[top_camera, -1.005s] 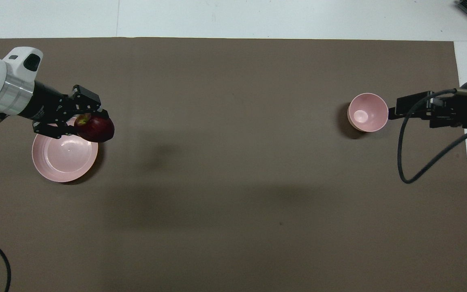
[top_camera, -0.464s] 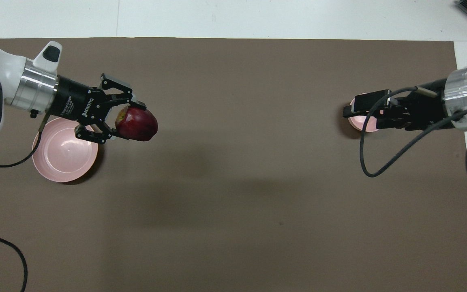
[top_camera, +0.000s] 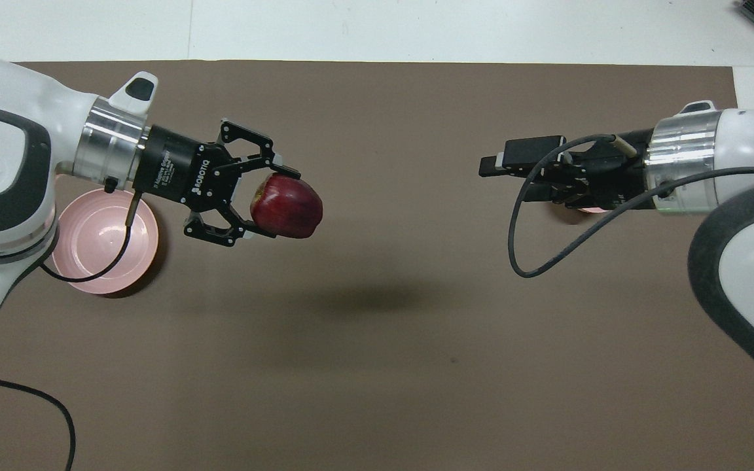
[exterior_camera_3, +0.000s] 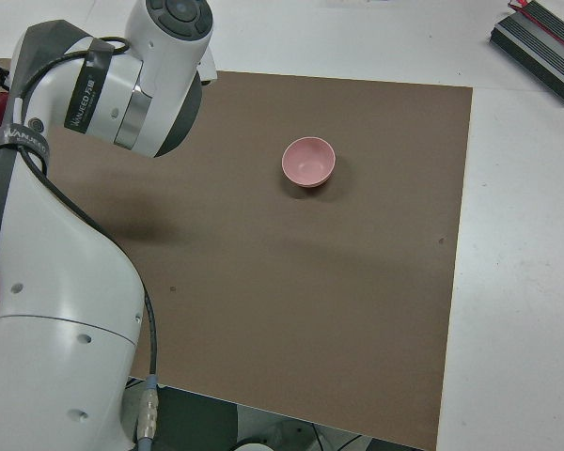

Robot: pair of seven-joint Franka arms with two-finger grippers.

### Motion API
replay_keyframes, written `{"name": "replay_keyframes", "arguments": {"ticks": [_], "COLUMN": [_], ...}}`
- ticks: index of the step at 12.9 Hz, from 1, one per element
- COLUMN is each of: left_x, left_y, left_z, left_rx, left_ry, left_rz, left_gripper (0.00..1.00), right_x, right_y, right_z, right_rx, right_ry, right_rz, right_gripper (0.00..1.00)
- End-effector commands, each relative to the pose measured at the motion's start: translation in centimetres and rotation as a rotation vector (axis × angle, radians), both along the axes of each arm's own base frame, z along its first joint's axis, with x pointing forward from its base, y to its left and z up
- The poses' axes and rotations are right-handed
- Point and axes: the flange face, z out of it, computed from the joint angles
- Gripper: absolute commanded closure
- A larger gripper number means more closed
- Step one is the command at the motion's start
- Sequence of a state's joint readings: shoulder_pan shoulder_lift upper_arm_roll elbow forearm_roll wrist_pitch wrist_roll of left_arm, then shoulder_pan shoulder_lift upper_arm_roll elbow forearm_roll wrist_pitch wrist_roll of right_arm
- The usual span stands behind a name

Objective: Move apple from plate to bowl
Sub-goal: 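Carry the apple with the left gripper while the right gripper approaches it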

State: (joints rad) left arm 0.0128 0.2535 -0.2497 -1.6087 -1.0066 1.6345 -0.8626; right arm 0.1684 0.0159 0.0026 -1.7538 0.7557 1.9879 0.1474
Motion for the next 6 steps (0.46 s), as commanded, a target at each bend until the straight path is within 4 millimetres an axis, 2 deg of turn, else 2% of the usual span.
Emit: {"name": "replay_keyframes", "arguments": {"ticks": [1,2,4,6], "left_x": [-1.5,-2.7,-3.3,-3.8], "left_y": [-4.4,-6.7,-8.5,-10.6], "left_z": [0.8,0.5,0.5,0.8], "left_rx": [-0.014,-0.009,-0.067,-0.108], "left_ry": [0.071,0.091,0.158,0.187], "left_rz": [-0.035,-0.050,-0.013,0.032], "left_gripper": [1.00,1.00,1.00,1.00], "right_x": [-1.1,-1.4,-2.0,-3.2], "right_y": [0.0,0.3,0.7,0.7], "right_z": [0.1,-0.7,-2.3,-2.9], "right_rx": [0.083,0.129,0.229,0.267], "right_ry": [-0.054,-0.067,-0.092,-0.095], "right_rz": [0.036,0.061,0.097,0.108], "right_gripper": [0.00,0.00,0.00,0.00]}}
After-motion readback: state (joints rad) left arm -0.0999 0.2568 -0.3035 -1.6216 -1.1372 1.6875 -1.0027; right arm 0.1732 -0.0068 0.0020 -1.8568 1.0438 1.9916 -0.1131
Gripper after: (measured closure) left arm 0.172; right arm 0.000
